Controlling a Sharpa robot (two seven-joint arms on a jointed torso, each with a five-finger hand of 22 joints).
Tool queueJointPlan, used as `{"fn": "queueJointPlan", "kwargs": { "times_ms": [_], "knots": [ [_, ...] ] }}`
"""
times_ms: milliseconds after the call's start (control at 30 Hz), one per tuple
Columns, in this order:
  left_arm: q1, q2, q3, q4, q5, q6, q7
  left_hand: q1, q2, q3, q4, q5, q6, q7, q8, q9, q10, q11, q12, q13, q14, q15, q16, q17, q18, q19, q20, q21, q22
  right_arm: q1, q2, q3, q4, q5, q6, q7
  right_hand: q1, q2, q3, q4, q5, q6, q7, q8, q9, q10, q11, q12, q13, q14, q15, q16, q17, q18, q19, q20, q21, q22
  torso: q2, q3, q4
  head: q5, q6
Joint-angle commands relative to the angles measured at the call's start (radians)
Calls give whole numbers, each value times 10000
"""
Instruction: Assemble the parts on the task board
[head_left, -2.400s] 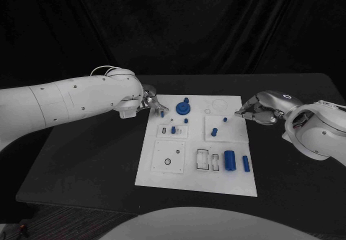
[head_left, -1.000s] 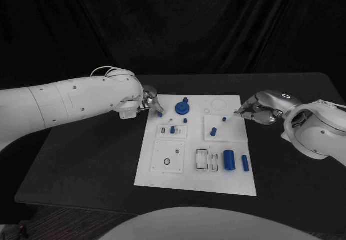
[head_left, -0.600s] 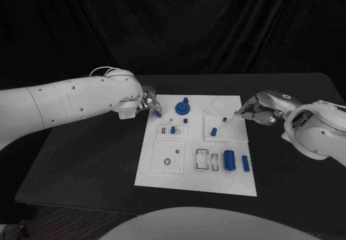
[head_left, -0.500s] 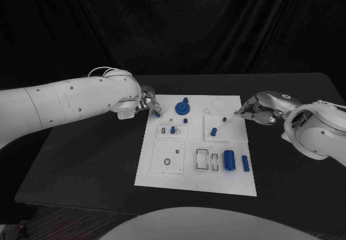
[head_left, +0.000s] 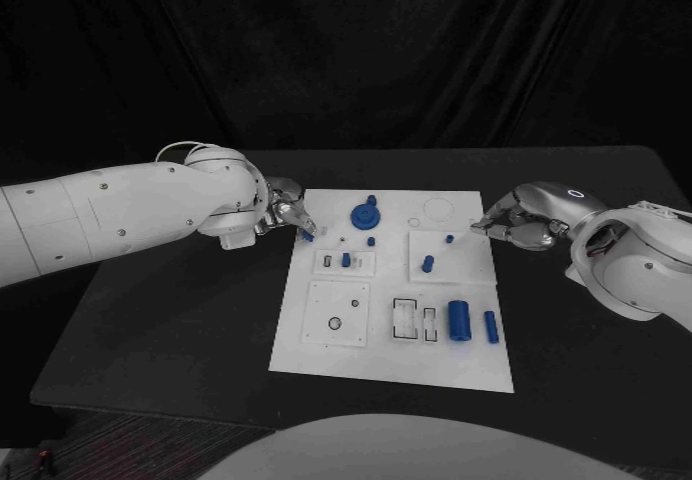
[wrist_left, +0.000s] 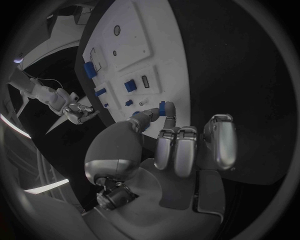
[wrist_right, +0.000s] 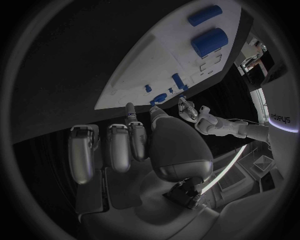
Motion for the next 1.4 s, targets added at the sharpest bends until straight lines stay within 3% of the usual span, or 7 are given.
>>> {"fn": "queueJointPlan", "kwargs": {
  "times_ms": [33,167,433,533,1000,1233,1400],
  "knots": [
    [54,-109,11,339,23,-134,82,-110,0,581,-517,-16,26,-15,64,13,1059,-56,27,2631,1056,-63,27,2635,99,47,-49,-11,1900,-23,8,7,8,-28,34,-103,97,31,-20,12,55,69,-28,-35,-11,54,57,-65,76,691,66,-46,609,-7,873,68,-51,2538,-2,7,3,7,-2],
    [66,-218,11,693,23,-38,43,-172,2,620,-504,-49,29,-17,75,24,1059,-58,27,2631,1056,-65,27,2635,99,49,-51,-12,1900,-23,15,7,6,-28,53,-96,98,31,-20,12,54,69,-27,-36,-12,45,58,-87,53,693,66,-43,616,-7,872,69,-52,2538,-8,21,16,6,-2],
    [69,-293,9,1184,24,-125,-105,-423,12,700,-409,-241,54,-28,118,59,1059,-68,27,2631,1056,-74,27,2635,90,84,-59,18,1912,-23,-4,6,13,-28,57,-94,101,30,-22,12,52,68,-27,-38,-13,34,58,-115,24,693,67,-42,619,-8,875,69,-48,2539,-6,15,18,25,-2],
    [57,-239,8,1203,23,-235,-196,-503,12,701,-363,-245,57,-29,123,64,1059,-67,27,2631,1056,-75,27,2635,90,85,-61,16,1911,-23,-1,6,14,-28,51,-89,101,30,-22,12,52,68,-27,-38,-13,34,58,-115,24,693,67,-42,619,-8,875,69,-48,2539,11,-3,3,63,-2],
    [-84,16,6,1132,23,-577,-292,-538,47,764,-356,-143,38,-37,130,78,1059,-77,27,2631,1056,-81,27,2635,88,93,-65,21,1914,-23,-20,6,45,-28,33,-78,106,26,-27,10,50,66,-27,-44,-16,21,57,-148,-8,692,67,-44,616,-9,878,69,-43,2541,5,5,5,63,-2],
    [-251,59,5,1095,23,-525,-398,-543,69,790,-355,-109,24,-34,131,85,1059,-78,27,2631,1056,-83,27,2635,92,83,-67,8,1909,-23,-30,6,53,-28,36,-80,106,26,-27,10,50,66,-27,-44,-16,21,57,-148,-8,692,67,-44,616,-9,878,69,-43,2541,1,8,-18,88,-2],
    [-389,51,5,1094,23,-534,-415,-546,72,792,-354,-106,24,-33,132,86,1059,-77,27,2631,1056,-83,27,2635,89,91,-67,17,1913,-23,-41,6,53,-28,33,-80,111,22,-31,10,49,64,-27,-48,-19,12,58,-172,-31,692,67,-44,616,-7,873,70,-51,2538,5,1,6,85,-2]
  ]
}}
